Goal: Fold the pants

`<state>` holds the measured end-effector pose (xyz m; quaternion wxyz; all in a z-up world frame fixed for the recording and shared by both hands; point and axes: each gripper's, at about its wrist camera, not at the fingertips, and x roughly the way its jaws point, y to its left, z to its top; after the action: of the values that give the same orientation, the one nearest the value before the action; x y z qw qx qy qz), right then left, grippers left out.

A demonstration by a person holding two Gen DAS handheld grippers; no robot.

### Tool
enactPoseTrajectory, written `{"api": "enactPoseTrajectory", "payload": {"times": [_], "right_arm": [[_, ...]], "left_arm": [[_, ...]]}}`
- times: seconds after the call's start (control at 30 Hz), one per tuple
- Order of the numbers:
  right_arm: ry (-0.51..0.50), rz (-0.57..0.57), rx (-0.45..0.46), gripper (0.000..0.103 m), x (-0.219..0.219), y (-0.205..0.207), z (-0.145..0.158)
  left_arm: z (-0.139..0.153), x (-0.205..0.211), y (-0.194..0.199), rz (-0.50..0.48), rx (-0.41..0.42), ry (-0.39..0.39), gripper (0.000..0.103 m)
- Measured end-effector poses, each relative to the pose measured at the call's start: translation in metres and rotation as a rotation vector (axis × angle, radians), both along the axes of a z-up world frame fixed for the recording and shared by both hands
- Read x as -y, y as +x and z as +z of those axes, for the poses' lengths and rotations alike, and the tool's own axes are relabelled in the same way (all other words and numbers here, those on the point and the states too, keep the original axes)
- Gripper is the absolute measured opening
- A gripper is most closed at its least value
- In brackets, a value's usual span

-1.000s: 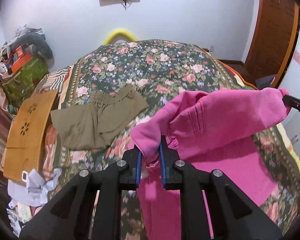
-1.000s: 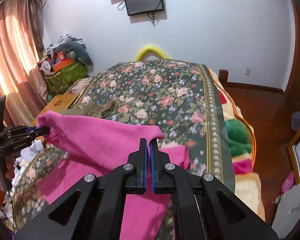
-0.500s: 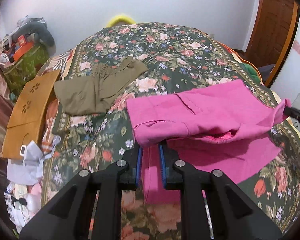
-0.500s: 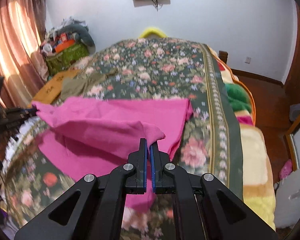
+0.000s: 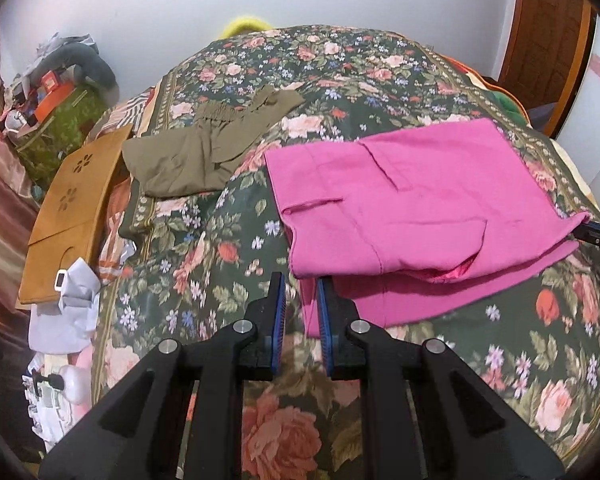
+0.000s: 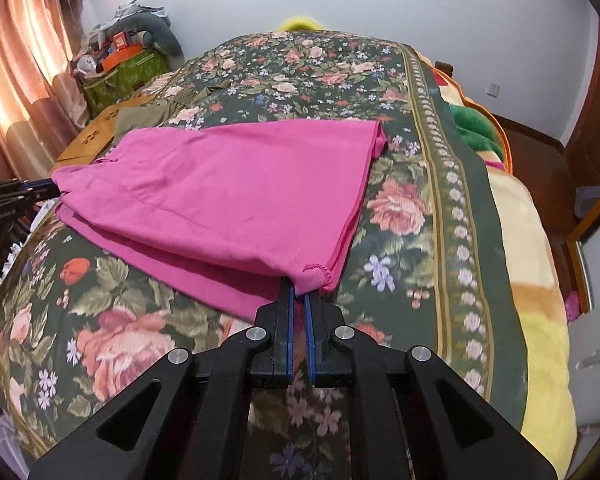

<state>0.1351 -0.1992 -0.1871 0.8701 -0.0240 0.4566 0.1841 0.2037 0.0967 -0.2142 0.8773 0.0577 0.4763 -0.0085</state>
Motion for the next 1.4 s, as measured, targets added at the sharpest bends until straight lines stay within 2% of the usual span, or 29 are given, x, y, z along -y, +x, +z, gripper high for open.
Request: {"api": "enactPoseTrajectory", "payload": {"times": [0.17,0.27,0.33,0.43,0.47,0.53,0.6,0.63,0.67,0.7,0.87,1.07,1.4], "right_arm": [[0.019,-0.019,-0.002,0.006,0.008,-0.012,0.008],[0.045,-0.012,0.023,0.007,0.01,-0.021,0.021],[0.067,-0.009,0.042,0.01,0.01,-0.024,0.031],[0.081,-0.001,0.086,0.02,0.004,-0.026,0.047],[0.084,0.005,0.1,0.025,0.001,-0.026,0.052],[0.095,0.026,0.122,0.035,-0.008,-0.025,0.06],[0.097,0.047,0.14,0.055,-0.019,-0.024,0.064],[0.088,0.057,0.147,0.06,-0.026,-0.023,0.064],[0.08,0.068,0.151,0.07,-0.032,-0.023,0.064],[0.075,0.084,0.152,0.075,-0.038,-0.022,0.063],[0.043,0.158,0.117,0.075,-0.062,-0.014,0.05],[0.009,0.204,0.08,0.075,-0.075,-0.006,0.034],[0.017,0.281,0.016,0.075,-0.091,0.008,0.019]], "left_arm": [[0.006,-0.006,-0.01,0.011,0.003,-0.013,0.017],[0.018,-0.012,-0.015,0.015,0.012,-0.034,0.031],[0.029,-0.013,-0.019,0.02,0.044,-0.029,0.048],[0.045,-0.011,-0.022,0.019,0.083,-0.032,0.066],[0.05,-0.009,-0.022,0.016,0.094,-0.038,0.069],[0.058,-0.004,-0.022,0.013,0.113,-0.047,0.083],[0.062,0.002,-0.02,0.008,0.124,-0.048,0.091],[0.062,0.005,-0.018,0.004,0.125,-0.04,0.094],[0.061,0.009,-0.017,-0.004,0.125,-0.028,0.095],[0.058,0.014,-0.015,-0.017,0.121,-0.006,0.095],[0.037,0.036,-0.009,-0.085,0.08,0.109,0.095],[0.011,0.057,-0.004,-0.17,0.032,0.181,0.095],[-0.003,0.085,0.015,-0.266,-0.001,0.189,0.095]]}}
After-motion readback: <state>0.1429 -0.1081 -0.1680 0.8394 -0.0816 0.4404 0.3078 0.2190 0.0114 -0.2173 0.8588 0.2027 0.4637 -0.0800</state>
